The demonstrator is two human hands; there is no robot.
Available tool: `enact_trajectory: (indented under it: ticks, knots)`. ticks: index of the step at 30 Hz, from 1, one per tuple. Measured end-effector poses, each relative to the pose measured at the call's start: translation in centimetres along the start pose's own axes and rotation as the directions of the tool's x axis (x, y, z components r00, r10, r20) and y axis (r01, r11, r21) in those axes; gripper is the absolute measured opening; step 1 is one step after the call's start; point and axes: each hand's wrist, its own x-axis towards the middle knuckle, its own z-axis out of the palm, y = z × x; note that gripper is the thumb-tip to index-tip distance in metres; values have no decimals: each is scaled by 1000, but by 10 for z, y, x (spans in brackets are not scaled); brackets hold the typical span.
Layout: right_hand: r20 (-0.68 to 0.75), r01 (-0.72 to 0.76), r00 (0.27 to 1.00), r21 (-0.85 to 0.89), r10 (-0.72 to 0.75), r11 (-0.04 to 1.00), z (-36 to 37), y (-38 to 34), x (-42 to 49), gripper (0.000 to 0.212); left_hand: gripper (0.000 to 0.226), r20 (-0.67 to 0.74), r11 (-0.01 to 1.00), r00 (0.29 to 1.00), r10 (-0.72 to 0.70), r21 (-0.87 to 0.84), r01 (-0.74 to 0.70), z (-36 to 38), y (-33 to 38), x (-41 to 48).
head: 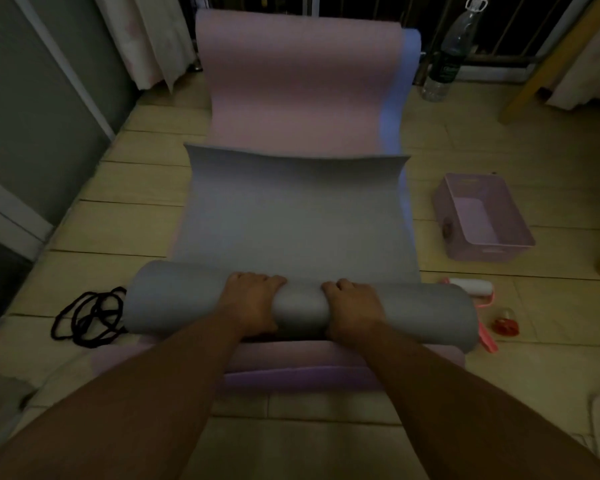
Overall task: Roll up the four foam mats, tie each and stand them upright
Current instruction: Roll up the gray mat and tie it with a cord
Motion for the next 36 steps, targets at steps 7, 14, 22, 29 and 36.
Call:
enact_trajectory:
  ticks: [7, 14, 22, 29, 36]
  knots:
    - [266, 2, 964, 52, -16, 999, -35, 5, 18, 61, 105, 31, 998, 998, 58, -36, -57, -5, 0, -6]
    - [318, 31, 948, 14, -34, 999, -37, 1, 22, 75, 111, -114, 1000, 993, 9, -5, -9, 9, 9, -23]
    - [81, -17, 997, 118, 7, 993, -17, 8, 9, 98, 116, -51, 999, 998, -41, -32, 39, 15, 11, -12]
    - [-145, 33, 989, 133, -13, 991, 6, 10, -4, 65, 124, -10, 998, 999, -38, 49, 38, 13, 6, -13]
    - [16, 36, 999, 21, -36, 999, 12, 8, -2, 121, 118, -38, 996, 998, -49, 74, 52, 12, 6, -9]
